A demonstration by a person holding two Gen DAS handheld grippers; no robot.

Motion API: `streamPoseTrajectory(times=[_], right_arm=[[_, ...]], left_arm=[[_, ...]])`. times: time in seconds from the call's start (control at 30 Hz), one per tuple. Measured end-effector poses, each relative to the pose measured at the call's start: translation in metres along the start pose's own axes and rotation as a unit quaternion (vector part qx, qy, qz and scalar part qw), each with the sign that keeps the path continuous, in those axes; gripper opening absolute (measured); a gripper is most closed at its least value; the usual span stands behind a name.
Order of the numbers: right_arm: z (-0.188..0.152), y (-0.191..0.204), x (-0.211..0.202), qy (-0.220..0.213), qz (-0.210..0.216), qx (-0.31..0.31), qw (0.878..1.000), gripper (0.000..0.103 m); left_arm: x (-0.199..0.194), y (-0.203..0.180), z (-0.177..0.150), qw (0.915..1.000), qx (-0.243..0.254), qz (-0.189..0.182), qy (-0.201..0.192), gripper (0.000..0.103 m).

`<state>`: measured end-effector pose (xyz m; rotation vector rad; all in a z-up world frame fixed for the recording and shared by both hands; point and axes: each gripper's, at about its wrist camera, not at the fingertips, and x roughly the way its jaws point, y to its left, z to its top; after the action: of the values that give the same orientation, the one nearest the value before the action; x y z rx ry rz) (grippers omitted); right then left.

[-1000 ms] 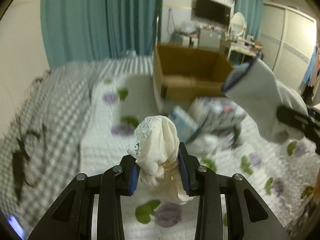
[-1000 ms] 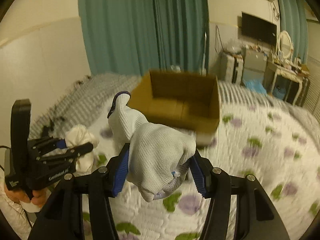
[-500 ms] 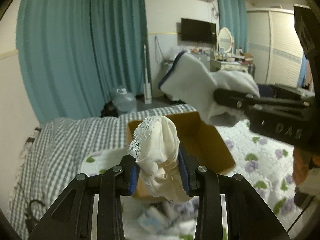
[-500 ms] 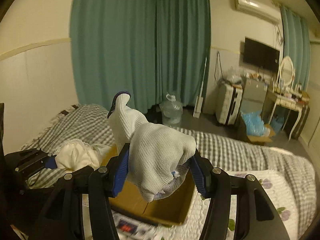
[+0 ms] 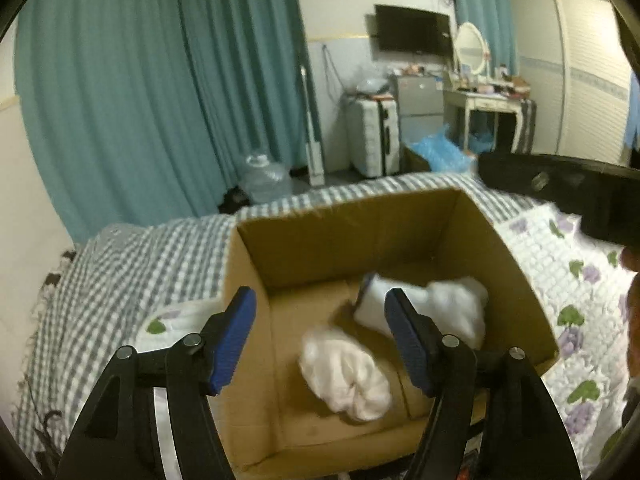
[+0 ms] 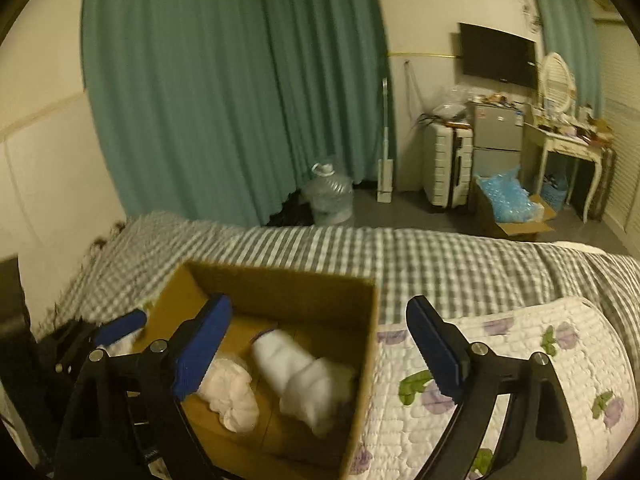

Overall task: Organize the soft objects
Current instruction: 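Move both grippers back from the box toward the remaining items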

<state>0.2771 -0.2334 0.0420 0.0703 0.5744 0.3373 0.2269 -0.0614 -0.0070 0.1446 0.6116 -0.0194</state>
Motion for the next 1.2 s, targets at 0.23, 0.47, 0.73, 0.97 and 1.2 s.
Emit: streamPoseTrajectory(times=[0.23, 0.47, 0.73, 0.97, 1.2], right_arm=[[0.034, 0.009, -0.089, -0.050, -0.006, -0.007, 0.999, 0.097], [0.028, 0.052, -0.185, -0.048, 0.005, -0.066, 0.997, 0.102], [-0.093, 0.054, -0.218, -0.004, -0.024, -0.108, 0.994, 0.102], [-0.159, 0.043, -0.170, 0.080, -0.022, -0.067, 0.994, 0.102], [-0.171, 0.041, -0.128, 0.111, -0.028, -0.038, 0.993, 0.102]], left_arm=[[-0.094, 0.024, 0.025, 0.9978, -0.009, 0.035, -0.055, 0.068], [-0.203, 0.049, 0.022, 0.9905, -0.043, 0.060, -0.116, 0.092], [-0.216, 0.035, -0.040, 0.9940, -0.057, 0.054, -0.076, 0.092], [-0.153, 0.003, -0.126, 0.9965, -0.064, 0.053, 0.013, 0.091], [-0.100, -0.013, -0.175, 0.9946, -0.060, 0.030, 0.080, 0.088]])
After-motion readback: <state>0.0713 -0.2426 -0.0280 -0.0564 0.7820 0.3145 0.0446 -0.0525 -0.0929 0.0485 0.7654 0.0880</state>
